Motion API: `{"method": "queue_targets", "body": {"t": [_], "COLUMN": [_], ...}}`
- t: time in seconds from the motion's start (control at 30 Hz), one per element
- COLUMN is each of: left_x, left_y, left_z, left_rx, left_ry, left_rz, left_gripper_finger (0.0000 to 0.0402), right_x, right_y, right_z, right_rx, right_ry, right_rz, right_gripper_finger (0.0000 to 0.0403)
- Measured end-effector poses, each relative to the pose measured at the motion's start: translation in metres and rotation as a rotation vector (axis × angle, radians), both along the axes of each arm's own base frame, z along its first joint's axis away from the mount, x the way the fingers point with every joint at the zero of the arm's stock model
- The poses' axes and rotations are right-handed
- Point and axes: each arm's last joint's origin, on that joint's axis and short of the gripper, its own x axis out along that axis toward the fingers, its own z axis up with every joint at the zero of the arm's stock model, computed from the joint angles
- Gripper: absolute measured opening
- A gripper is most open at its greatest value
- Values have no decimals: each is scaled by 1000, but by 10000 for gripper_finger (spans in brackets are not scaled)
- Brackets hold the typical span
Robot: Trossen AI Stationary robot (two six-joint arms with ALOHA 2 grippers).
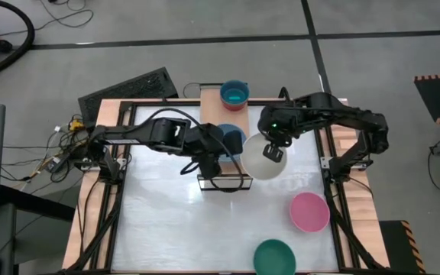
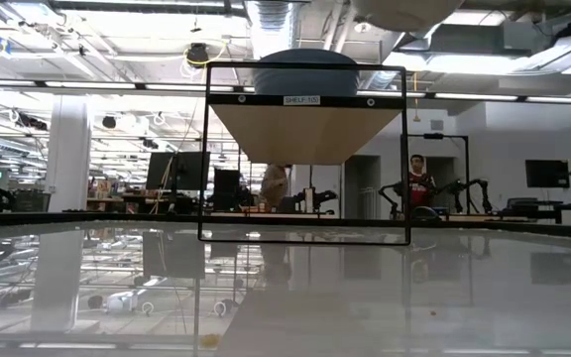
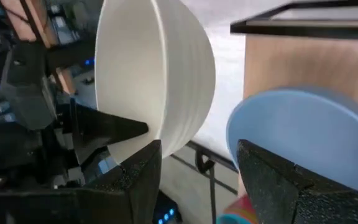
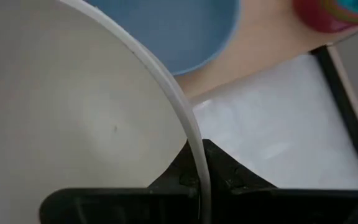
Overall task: Place and stack bowls onto a shelf
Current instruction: Stack the white bowl on top of the dark blue bowl on the shelf
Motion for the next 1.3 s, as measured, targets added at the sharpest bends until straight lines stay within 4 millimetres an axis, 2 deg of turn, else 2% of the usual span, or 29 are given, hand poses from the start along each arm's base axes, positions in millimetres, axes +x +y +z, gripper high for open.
{"method": "queue_targets", "body": {"t": [0.23,0.33,0.5,0.7,0.87,0.97,1.2,1.3], "left_x": [3,2,9,22,26,26,23,25], "left_y": [-12,-15,-17,-16,-16,-17,-21,-21], "left_z": [4,4,-5,-16,-21,-23,-26,-27], "left_rx": [11,11,24,36,60,96,136,133], "left_ry": [-55,-41,-4,7,19,25,63,65], "left_rz": [-34,-101,-156,-137,-111,-66,-66,-65], "left_gripper_finger": [196,196,196,197,192,162,30,11], "right_x": [0,1,3,3,3,3,11,10], "right_y": [0,1,7,18,18,17,16,17], "right_z": [0,0,1,1,1,1,-3,-2], "right_rx": [5,7,26,21,8,5,-12,-17], "right_ry": [2,-7,-22,-19,-17,-17,-17,-20], "right_rz": [25,45,95,148,143,143,183,194], "right_gripper_finger": [24,24,24,24,24,24,24,24]}}
